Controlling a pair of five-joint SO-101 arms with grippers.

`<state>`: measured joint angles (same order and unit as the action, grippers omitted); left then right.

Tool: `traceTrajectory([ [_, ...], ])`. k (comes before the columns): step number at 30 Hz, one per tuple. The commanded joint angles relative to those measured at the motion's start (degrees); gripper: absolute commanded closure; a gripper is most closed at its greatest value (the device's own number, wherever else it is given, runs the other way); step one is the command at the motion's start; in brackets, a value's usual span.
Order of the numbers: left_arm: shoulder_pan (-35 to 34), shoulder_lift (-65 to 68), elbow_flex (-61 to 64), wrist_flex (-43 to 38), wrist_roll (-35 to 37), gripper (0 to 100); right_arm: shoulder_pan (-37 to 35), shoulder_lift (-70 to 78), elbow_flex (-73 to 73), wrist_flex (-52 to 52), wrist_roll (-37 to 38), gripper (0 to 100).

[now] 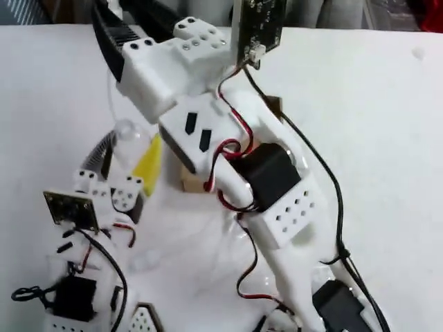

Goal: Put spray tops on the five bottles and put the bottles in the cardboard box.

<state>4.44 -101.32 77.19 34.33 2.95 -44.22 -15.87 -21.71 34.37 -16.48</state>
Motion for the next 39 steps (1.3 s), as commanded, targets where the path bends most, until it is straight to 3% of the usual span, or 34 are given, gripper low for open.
traceTrajectory([
  [1, 0.6, -0.8, -0.4, -0.2, 0.4, 95, 1.2, -0.2, -2.5, -0.3, -0.5, 98.3],
  [39, 0.5, -0.8, -0.3, 1.4, 0.3, 95, 3.9, -0.1, -3.3, -2.2, -0.6, 98.3],
])
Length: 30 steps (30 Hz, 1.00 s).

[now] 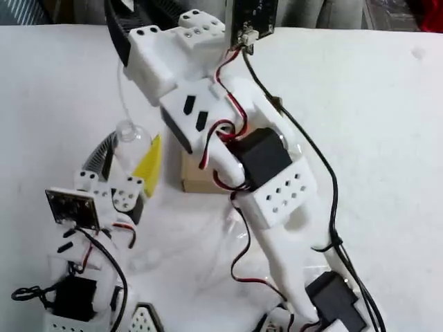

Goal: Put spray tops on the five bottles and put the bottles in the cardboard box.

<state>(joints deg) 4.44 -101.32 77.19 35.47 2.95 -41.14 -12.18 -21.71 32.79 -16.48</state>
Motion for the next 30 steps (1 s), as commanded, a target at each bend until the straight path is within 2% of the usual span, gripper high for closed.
traceTrajectory([
  [1, 0.5, -0.8, -0.3, 0.3, 0.3, 95, 0.7, -4.2, -3.6, -0.7, -0.6, 98.3],
  [27, 0.5, -0.7, -0.3, 0.3, 0.3, 95, 0.6, -2.1, -2.3, -1.8, -0.7, 98.3],
  [30, 0.5, -0.7, -0.2, 0.3, 0.3, 95, 0.5, -2.4, -1.2, -1.4, -3.6, 98.3],
])
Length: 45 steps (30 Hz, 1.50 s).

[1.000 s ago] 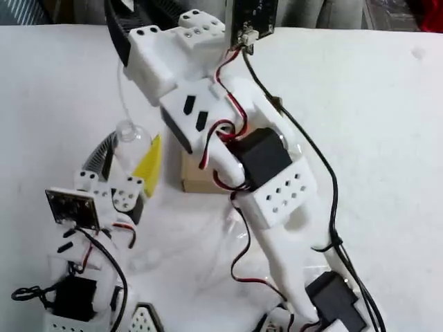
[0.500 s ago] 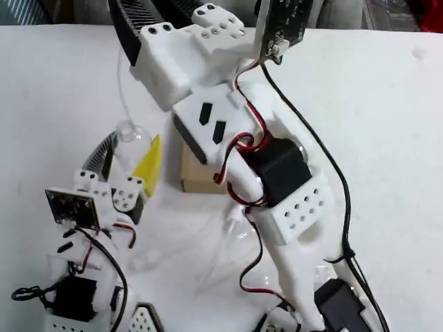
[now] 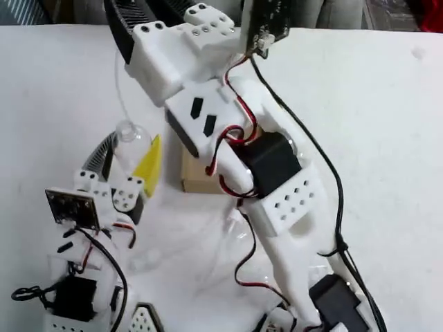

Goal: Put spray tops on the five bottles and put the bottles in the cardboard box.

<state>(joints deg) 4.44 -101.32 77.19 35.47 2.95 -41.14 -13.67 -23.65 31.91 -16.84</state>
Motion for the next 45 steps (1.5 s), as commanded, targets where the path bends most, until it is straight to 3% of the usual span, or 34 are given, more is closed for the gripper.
traceTrajectory([
  [1, 0.5, -0.7, -0.2, 0.4, 0.3, 95, 0.5, -1.2, 1.2, -0.4, -4.0, 98.3],
  [15, 0.5, -0.7, -0.3, 1.4, 0.3, 95, 0.4, -10.4, 19.1, -0.1, -4.8, 98.3],
  [27, 0.5, -0.7, -0.3, 1.5, 0.3, 95, -4.9, -25.1, 35.3, 3.3, -4.8, 98.3],
  [36, 0.5, -0.7, -0.3, 1.5, 0.3, 95, -10.6, -29.3, 41.1, 7.9, -4.3, 98.1],
  [45, 0.3, -0.7, -0.3, 1.5, 0.3, 95, -10.9, -29.2, 41.2, 8.0, -2.5, 98.0],
])
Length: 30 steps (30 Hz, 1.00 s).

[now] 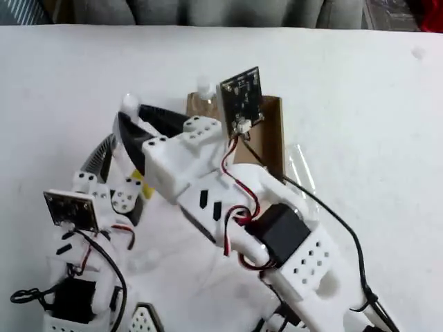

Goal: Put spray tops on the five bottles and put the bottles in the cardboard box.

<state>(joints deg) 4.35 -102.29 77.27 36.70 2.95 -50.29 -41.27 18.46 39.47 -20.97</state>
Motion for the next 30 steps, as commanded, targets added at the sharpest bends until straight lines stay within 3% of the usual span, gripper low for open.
traceTrajectory([
  [1, 0.5, 0.3, -0.4, 0.3, 0.3, 95, -2.2, -1.7, -0.9, 0.6, 3.3, 97.6],
  [8, 0.3, 0.3, -0.4, 0.3, 0.3, 95, -7.3, -2.2, -1.9, 5.4, 7.7, 77.9],
  [14, 0.3, 0.3, -0.3, 0.3, 0.4, 95, -5.8, -7.1, -9.1, 15.3, 7.5, 76.2],
  [17, 0.5, 0.3, -0.3, 0.3, 0.5, 95, -3.2, -11.4, -9.9, 20.4, 7.8, 80.3],
  [21, 0.5, 0.4, -0.4, 0.3, 0.5, 95, 3.5, -16.0, -9.8, 28.0, 7.9, 98.5],
  [25, 0.5, 0.5, -0.7, 0.3, 0.4, 98, 11.1, -20.8, -5.6, 34.9, 7.9, 96.4],
  [30, 0.5, 3.8, -2.9, 1.1, 0.3, 98, 16.7, -26.6, 6.3, 35.3, 8.0, 98.2],
])
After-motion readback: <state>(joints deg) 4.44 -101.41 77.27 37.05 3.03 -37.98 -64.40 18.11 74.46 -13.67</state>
